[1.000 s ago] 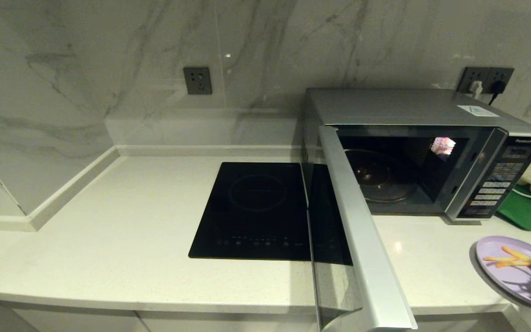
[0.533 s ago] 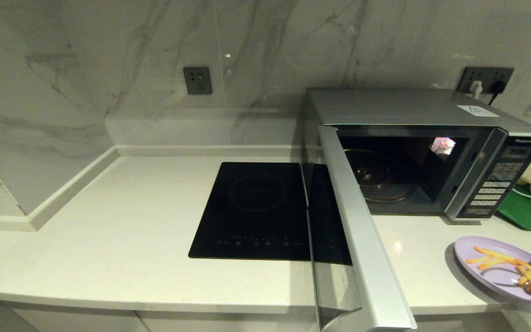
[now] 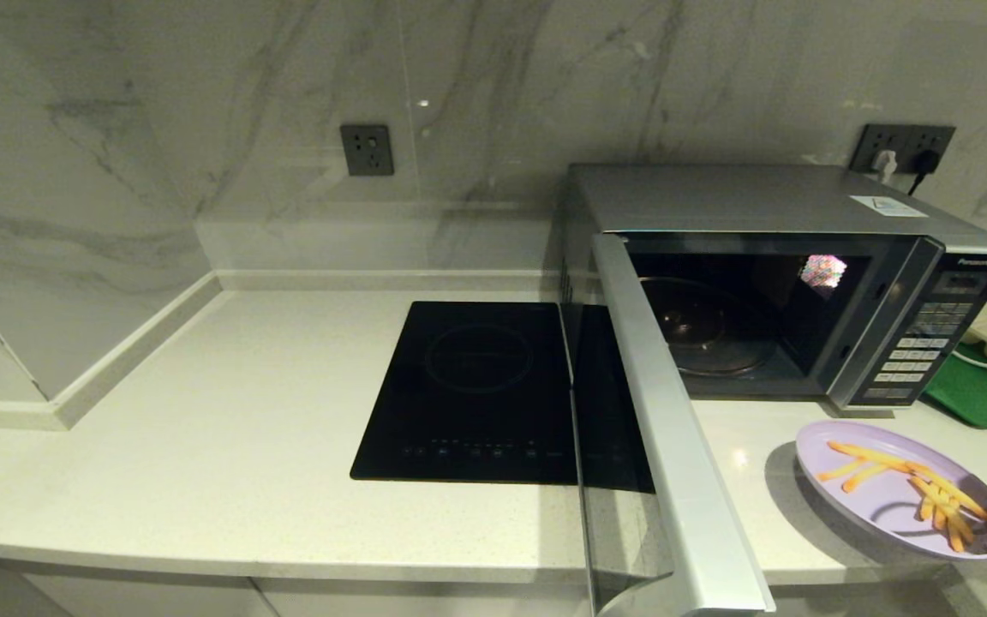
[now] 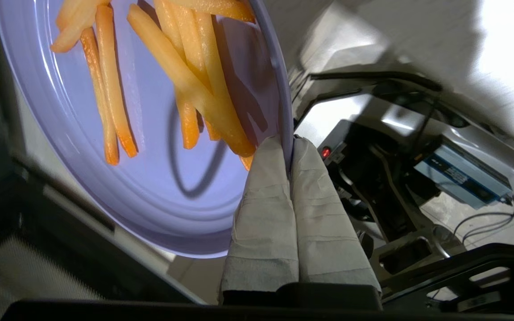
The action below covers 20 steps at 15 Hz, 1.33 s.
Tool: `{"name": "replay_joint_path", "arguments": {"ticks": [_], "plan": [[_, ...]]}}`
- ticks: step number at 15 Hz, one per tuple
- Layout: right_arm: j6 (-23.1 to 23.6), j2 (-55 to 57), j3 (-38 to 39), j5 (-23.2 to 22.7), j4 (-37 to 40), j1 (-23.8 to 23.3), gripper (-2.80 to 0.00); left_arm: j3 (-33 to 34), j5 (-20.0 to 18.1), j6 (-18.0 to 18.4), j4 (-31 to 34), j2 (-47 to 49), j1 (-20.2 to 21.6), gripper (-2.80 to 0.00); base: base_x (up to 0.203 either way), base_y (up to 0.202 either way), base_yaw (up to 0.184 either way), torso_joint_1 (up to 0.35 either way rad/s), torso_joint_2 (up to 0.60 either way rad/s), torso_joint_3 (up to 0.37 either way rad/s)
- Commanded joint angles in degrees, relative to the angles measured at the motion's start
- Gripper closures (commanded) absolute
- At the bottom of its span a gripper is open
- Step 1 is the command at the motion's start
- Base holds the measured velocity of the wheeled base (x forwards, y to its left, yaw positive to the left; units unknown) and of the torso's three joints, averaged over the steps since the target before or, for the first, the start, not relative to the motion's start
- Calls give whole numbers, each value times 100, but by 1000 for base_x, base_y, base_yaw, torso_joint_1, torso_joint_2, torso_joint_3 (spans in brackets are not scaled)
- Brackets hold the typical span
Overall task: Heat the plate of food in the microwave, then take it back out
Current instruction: Put the plate in the microwave oven
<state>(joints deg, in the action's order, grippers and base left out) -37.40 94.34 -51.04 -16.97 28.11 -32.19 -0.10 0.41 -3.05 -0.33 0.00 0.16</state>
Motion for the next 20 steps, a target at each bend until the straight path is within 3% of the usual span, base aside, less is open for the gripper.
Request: {"name": "replay_joint_path", "arguments": {"ticks": [1, 7, 10, 16, 20], "plan": [[-15, -452, 114, -118, 17, 449, 0, 1, 2, -3, -2, 0, 2, 0, 0, 0, 0, 0, 0, 0], [-658, -523, -269, -16, 11, 1606, 0, 1, 2, -3, -2, 0, 2, 0, 0, 0, 0, 0, 0, 0], [-1351, -294, -717, 448, 5, 2185, 0, 1, 2, -3, -2, 0, 2, 0, 0, 0, 0, 0, 0, 0], [-2305, 415, -1688, 1259, 1, 3135, 0, 1, 2, -3, -2, 0, 2, 0, 0, 0, 0, 0, 0, 0], [-2779, 935, -2230, 1401, 1, 3535, 0, 1, 2, -3, -2, 0, 2, 0, 0, 0, 0, 0, 0, 0]]}}
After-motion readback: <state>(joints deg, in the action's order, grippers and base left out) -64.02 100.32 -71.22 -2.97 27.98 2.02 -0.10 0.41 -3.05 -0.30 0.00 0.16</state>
